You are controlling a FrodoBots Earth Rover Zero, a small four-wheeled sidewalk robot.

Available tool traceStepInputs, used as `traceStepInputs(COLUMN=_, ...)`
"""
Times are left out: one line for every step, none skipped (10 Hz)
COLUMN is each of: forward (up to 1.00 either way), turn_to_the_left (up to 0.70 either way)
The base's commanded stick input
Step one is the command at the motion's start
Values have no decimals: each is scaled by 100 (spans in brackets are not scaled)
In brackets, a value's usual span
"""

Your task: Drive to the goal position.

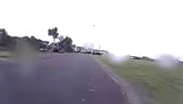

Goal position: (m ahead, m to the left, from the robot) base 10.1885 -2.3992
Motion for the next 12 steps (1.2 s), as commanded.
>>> traceStepInputs(forward=100, turn_to_the_left=40)
traceStepInputs(forward=100, turn_to_the_left=40)
traceStepInputs(forward=100, turn_to_the_left=40)
traceStepInputs(forward=100, turn_to_the_left=38)
traceStepInputs(forward=100, turn_to_the_left=31)
traceStepInputs(forward=100, turn_to_the_left=0)
traceStepInputs(forward=100, turn_to_the_left=0)
traceStepInputs(forward=100, turn_to_the_left=0)
traceStepInputs(forward=100, turn_to_the_left=0)
traceStepInputs(forward=100, turn_to_the_left=0)
traceStepInputs(forward=100, turn_to_the_left=0)
traceStepInputs(forward=100, turn_to_the_left=0)
